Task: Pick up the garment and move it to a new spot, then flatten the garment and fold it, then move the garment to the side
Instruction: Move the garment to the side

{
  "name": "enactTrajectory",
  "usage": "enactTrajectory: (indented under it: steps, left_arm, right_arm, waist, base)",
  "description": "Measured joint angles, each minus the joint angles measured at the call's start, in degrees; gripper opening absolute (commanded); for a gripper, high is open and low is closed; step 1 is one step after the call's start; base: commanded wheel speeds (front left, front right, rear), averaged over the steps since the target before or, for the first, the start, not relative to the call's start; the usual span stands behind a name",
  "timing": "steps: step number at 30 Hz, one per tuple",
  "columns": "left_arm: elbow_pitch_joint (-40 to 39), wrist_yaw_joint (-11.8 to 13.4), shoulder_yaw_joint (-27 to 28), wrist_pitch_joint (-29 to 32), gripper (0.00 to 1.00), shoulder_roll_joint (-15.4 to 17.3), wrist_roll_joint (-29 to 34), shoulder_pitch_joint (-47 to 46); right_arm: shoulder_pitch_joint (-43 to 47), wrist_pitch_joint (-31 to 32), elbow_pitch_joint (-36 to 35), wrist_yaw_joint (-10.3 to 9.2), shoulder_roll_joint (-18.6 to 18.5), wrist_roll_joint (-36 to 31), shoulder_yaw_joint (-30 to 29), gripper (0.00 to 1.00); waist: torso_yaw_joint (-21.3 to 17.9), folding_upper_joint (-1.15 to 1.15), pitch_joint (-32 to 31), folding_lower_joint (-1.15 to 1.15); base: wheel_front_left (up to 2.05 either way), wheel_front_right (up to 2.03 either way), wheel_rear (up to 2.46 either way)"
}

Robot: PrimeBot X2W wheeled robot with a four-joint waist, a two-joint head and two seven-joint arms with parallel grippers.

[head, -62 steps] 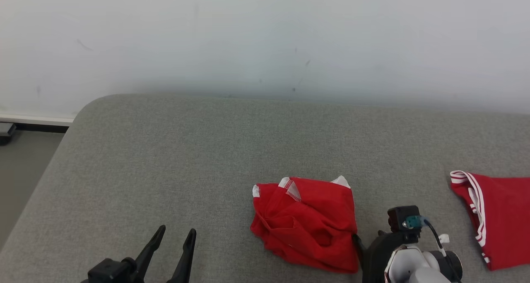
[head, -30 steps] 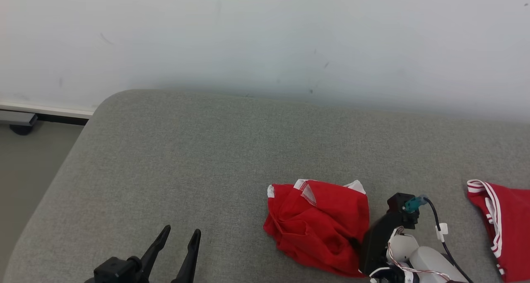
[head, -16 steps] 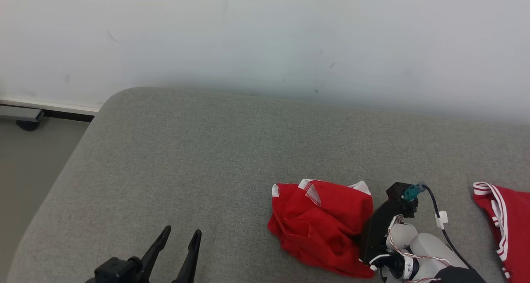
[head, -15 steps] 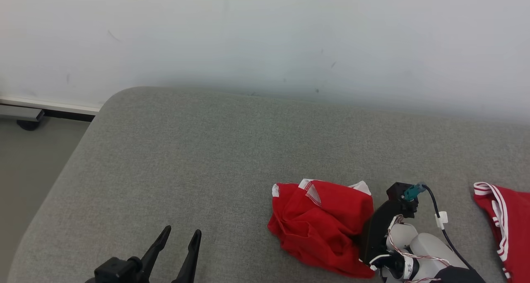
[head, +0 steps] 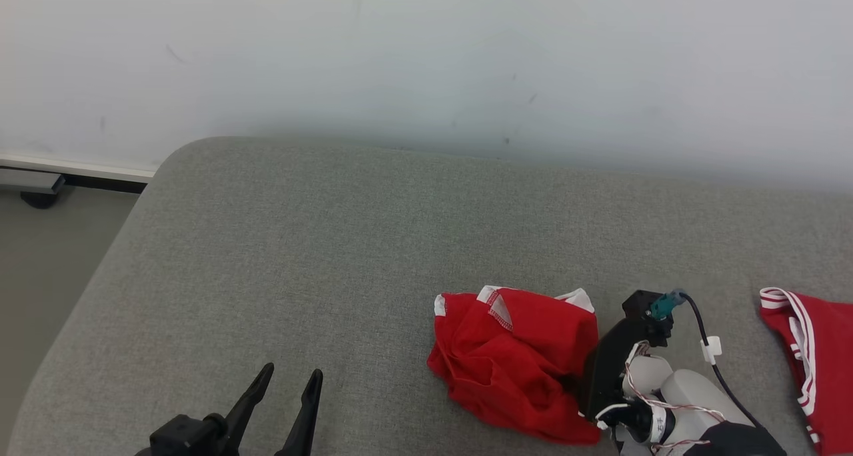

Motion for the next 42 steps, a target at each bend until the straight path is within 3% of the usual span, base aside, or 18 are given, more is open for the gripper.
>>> enactTrajectory:
  steps: [1,2,6,21,27,31,39,42]
  left_arm:
    - [0.0,0.0,0.0,0.0,1.0,0.0,0.0,0.0]
    - [0.0,0.0,0.0,0.0,1.0,0.0,0.0,0.0]
    - [0.1,-0.1,-0.9,0.0,1.0,-0.5,0.0,-0.6]
    - [0.4,0.0,0.5,0.0,1.0,0.0,-0.1,-0.9]
    - [0.8,0.0,0.5,-0.1,1.0,-0.1,-0.2,-0.2]
    - [1.0,0.0,0.1,-0.1,1.0,-0.6,-0.2,0.1]
    - [1.1,0.1,0.1,-0.5,1.0,-0.5,-0.6,2.3]
    - [0.9,0.5,0.7,-0.6,1.0,-0.4,-0.6,3.0]
  right_arm:
    - [-0.4,0.3,0.2,0.0,0.0,0.0,0.0,0.99]
    - [-0.6,0.3,0.3,0.0,0.0,0.0,-0.1,0.55]
    - [-1.5,0.9,1.8,-0.02,-0.1,0.1,-0.9,0.0]
    - [-2.9,2.7,1.3,0.24,-0.1,0.3,-0.5,0.0]
    - [-5.3,3.7,-6.1,4.72,-0.4,0.8,1.6,0.0]
    - [-4.7,6.3,-9.9,7.17,-2.9,0.7,3.2,0.0]
    - [-1.3,9.9,-19.7,6.86,-9.8,-0.5,1.7,0.0]
    - [-0.5,10.2,-21.1,5.01,-10.5,-1.2,1.3,0.0]
  waist:
    - [0.0,0.0,0.0,0.0]
    - [0.0,0.0,0.1,0.0]
    - [0.4,0.0,0.3,0.0]
    - [0.7,0.0,0.3,0.01]
    - [-0.7,0.0,-0.6,0.01]
    - [-1.4,0.0,-1.7,0.01]
    - [-2.3,0.0,-4.0,0.0]
    - [-2.4,0.0,-4.3,0.01]
  base:
    - [0.0,0.0,0.0]
    - [0.0,0.0,0.0]
    - [0.0,0.0,0.0]
    - [0.0,0.0,0.0]
    - [0.0,0.0,0.0]
    - [0.0,0.0,0.0]
    - [0.0,0.0,0.0]
    - [0.0,0.0,0.0]
